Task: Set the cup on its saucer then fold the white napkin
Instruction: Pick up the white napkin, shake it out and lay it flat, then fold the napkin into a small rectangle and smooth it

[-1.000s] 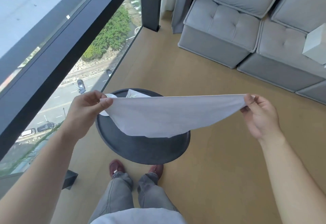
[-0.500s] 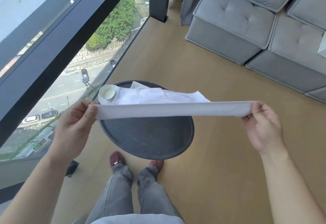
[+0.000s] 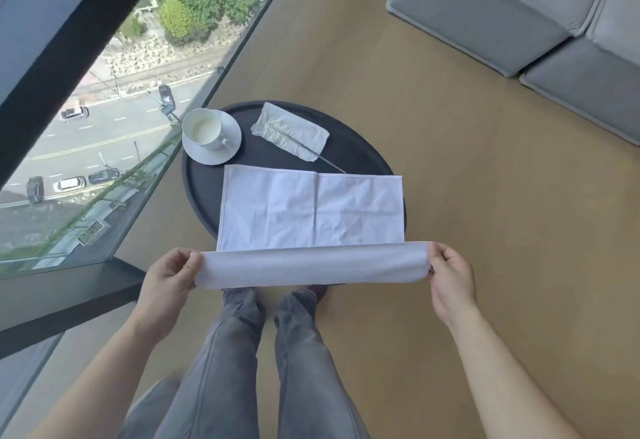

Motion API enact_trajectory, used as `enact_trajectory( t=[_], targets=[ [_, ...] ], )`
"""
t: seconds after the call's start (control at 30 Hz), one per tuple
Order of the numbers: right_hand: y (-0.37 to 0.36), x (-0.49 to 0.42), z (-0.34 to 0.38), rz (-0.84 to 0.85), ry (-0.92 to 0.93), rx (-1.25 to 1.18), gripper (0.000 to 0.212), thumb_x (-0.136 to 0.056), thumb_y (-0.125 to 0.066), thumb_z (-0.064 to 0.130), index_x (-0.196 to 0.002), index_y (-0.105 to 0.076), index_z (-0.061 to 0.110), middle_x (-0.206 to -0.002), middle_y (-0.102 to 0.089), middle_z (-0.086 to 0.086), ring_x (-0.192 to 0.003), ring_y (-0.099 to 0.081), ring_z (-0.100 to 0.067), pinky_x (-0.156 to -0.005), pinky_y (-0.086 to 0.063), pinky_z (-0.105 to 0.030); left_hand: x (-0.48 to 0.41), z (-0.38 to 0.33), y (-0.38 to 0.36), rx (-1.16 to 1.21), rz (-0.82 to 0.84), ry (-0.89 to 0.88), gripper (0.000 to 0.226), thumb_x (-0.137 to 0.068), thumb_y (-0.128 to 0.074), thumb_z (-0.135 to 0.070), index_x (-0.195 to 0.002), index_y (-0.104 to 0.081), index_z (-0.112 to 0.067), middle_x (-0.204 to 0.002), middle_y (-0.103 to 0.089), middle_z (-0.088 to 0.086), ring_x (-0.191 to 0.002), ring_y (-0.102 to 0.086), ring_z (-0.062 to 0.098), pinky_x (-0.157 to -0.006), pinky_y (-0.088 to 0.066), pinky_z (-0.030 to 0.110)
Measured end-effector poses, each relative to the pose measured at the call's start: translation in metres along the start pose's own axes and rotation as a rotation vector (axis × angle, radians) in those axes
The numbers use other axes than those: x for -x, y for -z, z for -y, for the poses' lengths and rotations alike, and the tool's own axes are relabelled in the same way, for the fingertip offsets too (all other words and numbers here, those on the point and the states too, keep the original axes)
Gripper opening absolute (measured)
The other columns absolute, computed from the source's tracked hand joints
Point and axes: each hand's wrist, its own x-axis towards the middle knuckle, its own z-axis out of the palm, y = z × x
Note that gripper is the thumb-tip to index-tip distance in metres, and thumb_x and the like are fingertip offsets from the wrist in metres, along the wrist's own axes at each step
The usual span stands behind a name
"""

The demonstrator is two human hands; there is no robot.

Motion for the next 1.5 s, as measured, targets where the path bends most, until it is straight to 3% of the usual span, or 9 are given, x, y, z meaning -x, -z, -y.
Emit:
enact_trajectory(
  t=[0.17,0.43,0.57,0.7,0.97,1.17,1.3,1.37,1.5],
  targets=[
    [-0.022,-0.035,0.009,-0.081,0.054,0.067,0.016,-0.101,-0.060,0.025,-0.097,-0.071,0.013,-0.103,-0.070,-0.003,-0.098,-0.061,-0.016,-0.102,-0.049,-0.043,-0.041,-0.014,-0.008,-0.051,-0.041,-0.064,0.023,-0.102,-0.062,-0.035,-0.082,-0.066,-0.022,-0.072,-0.059,-0.011,-0.065,-0.049,0.011,-0.063,-0.039,0.031],
    [-0.061,-0.109,0.020,-0.201,0.142,0.160,0.017,-0.097,-0.059,0.032,-0.087,-0.068,0.022,-0.079,-0.062,0.008,-0.073,-0.054,-0.011,-0.072,-0.049,-0.028,-0.138,-0.043,-0.044,-0.111,-0.088,-0.135,0.021,-0.099,-0.065,-0.033,-0.084,-0.066,-0.017,-0.073,-0.060,-0.004,-0.058,-0.052,0.015,-0.049,-0.045,0.027],
    [-0.074,-0.134,0.011,-0.238,0.180,0.242,0.019,-0.097,-0.057,0.032,-0.090,-0.068,0.019,-0.077,-0.062,0.008,-0.070,-0.053,-0.011,-0.068,-0.050,-0.030,-0.172,-0.032,-0.055,-0.185,-0.166,-0.160,0.021,-0.096,-0.064,-0.033,-0.078,-0.063,-0.022,-0.073,-0.057,-0.005,-0.061,-0.047,0.013,-0.057,-0.041,0.028],
    [-0.079,-0.150,0.005,-0.256,0.250,0.338,0.025,-0.097,-0.055,0.033,-0.089,-0.064,0.011,-0.072,-0.056,0.009,-0.065,-0.047,-0.009,-0.062,-0.045,-0.026,-0.186,-0.026,-0.060,-0.350,-0.246,-0.224,0.022,-0.095,-0.060,-0.040,-0.087,-0.066,-0.020,-0.074,-0.060,-0.010,-0.067,-0.053,0.012,-0.060,-0.043,0.029],
    [-0.087,-0.165,0.002,-0.306,0.312,0.448,0.029,-0.098,-0.058,0.036,-0.074,-0.054,0.022,-0.067,-0.051,0.014,-0.057,-0.044,-0.003,-0.052,-0.037,-0.010,-0.195,-0.027,-0.068,-0.501,-0.302,-0.234,0.018,-0.095,-0.055,-0.038,-0.093,-0.062,-0.022,-0.076,-0.058,-0.015,-0.082,-0.055,0.019,-0.072,-0.038,0.032],
    [-0.091,-0.163,0.000,-0.309,0.274,0.415,0.032,-0.095,-0.058,0.047,-0.079,-0.056,0.019,-0.069,-0.053,0.014,-0.055,-0.047,0.002,-0.050,-0.037,-0.006,-0.192,-0.029,-0.073,-0.504,-0.350,-0.233,0.019,-0.095,-0.056,-0.041,-0.096,-0.062,-0.022,-0.078,-0.060,-0.016,-0.085,-0.057,0.018,-0.073,-0.039,0.030],
    [-0.085,-0.142,-0.006,-0.290,0.225,0.372,0.041,-0.092,-0.048,0.047,-0.063,-0.034,0.022,-0.054,-0.037,0.015,-0.048,-0.033,-0.004,-0.044,-0.030,-0.020,-0.174,-0.022,-0.079,-0.524,-0.439,-0.307,0.026,-0.093,-0.058,-0.030,-0.113,-0.058,-0.012,-0.102,-0.060,0.001,-0.101,-0.057,0.028,-0.087,-0.046,0.040],
    [-0.078,-0.129,-0.017,-0.296,0.209,0.393,0.037,-0.090,-0.047,0.044,-0.066,-0.040,0.016,-0.060,-0.041,0.013,-0.052,-0.037,-0.006,-0.050,-0.034,-0.023,-0.156,-0.011,-0.090,-0.601,-0.465,-0.374,0.038,-0.090,-0.058,-0.019,-0.124,-0.054,-0.002,-0.116,-0.054,0.014,-0.112,-0.050,0.036,-0.099,-0.043,0.050],
    [-0.064,-0.105,-0.052,-0.295,0.225,0.536,0.028,-0.096,-0.042,0.030,-0.084,-0.056,0.009,-0.081,-0.057,0.001,-0.077,-0.050,-0.019,-0.067,-0.038,-0.031,-0.112,0.013,-0.129,-0.806,-0.193,-0.592,0.056,-0.088,-0.060,-0.017,-0.140,-0.049,0.000,-0.142,-0.048,0.023,-0.133,-0.041,0.034,-0.111,-0.030,0.046]
  ],
)
